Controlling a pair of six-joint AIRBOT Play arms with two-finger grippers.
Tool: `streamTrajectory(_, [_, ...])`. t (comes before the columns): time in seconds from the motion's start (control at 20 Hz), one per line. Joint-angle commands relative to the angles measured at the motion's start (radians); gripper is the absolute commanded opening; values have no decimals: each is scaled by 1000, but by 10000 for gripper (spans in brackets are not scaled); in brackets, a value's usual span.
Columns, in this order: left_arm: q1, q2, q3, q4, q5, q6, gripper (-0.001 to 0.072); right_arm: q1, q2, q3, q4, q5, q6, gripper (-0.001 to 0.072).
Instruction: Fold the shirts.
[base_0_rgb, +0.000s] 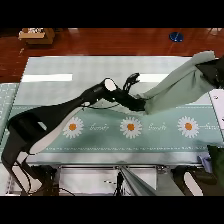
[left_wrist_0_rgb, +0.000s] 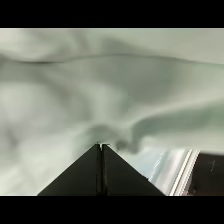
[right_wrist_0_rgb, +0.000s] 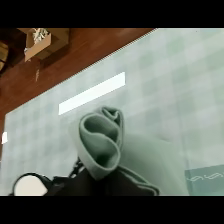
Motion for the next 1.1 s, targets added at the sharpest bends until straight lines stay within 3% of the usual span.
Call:
streamTrajectory(0.0, [119,82,1,149,-77,6,18,1,1,1,-66,14,7,24])
streamTrajectory(0.2, [382,304,1,215,-116,6,18,117,-88,1,-64,-44,-58,24])
streamTrajectory(0.35, [568,460,1,215,-151,6,19,305,-232,1,-121,-256,-48,24])
streamTrajectory(0.55, [739,601,1,215,-296,14,19,518,-489,1,-116,-623,-45,24])
streamTrajectory(0.75, [762,665,1,245,-412,32,19,678,-715,1,1,-929,-9,24])
streamTrajectory(1.05, [708,686,-31,244,-457,32,19,829,-861,1,37,-1060,-10,24])
